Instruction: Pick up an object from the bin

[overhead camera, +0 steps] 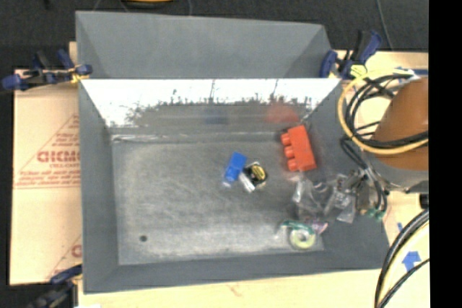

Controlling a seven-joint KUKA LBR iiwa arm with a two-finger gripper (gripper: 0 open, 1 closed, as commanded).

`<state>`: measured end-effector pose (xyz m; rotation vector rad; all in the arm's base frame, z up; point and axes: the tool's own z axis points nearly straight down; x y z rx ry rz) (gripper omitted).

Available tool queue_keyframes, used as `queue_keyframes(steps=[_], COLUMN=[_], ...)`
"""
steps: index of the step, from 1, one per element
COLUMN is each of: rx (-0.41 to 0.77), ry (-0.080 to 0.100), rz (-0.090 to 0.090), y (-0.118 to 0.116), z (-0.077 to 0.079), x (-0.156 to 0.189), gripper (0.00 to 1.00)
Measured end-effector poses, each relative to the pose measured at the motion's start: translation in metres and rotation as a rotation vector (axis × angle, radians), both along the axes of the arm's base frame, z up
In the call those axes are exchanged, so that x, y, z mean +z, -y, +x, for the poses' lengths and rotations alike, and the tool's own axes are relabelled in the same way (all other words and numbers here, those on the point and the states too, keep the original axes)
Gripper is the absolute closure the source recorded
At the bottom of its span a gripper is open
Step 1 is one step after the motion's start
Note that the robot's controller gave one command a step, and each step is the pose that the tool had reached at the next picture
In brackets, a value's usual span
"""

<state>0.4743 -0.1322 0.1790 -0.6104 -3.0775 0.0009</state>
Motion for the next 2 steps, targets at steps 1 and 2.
queue_keyframes(steps=[1, 2], rx=[-0.042, 0.554], ry=[0.014, 0.004], rz=[-0.004, 0.001], y=[0.022, 0.028], z=[0.010, 0.006], x=[0.120, 0.059], gripper=[1.00, 1.00])
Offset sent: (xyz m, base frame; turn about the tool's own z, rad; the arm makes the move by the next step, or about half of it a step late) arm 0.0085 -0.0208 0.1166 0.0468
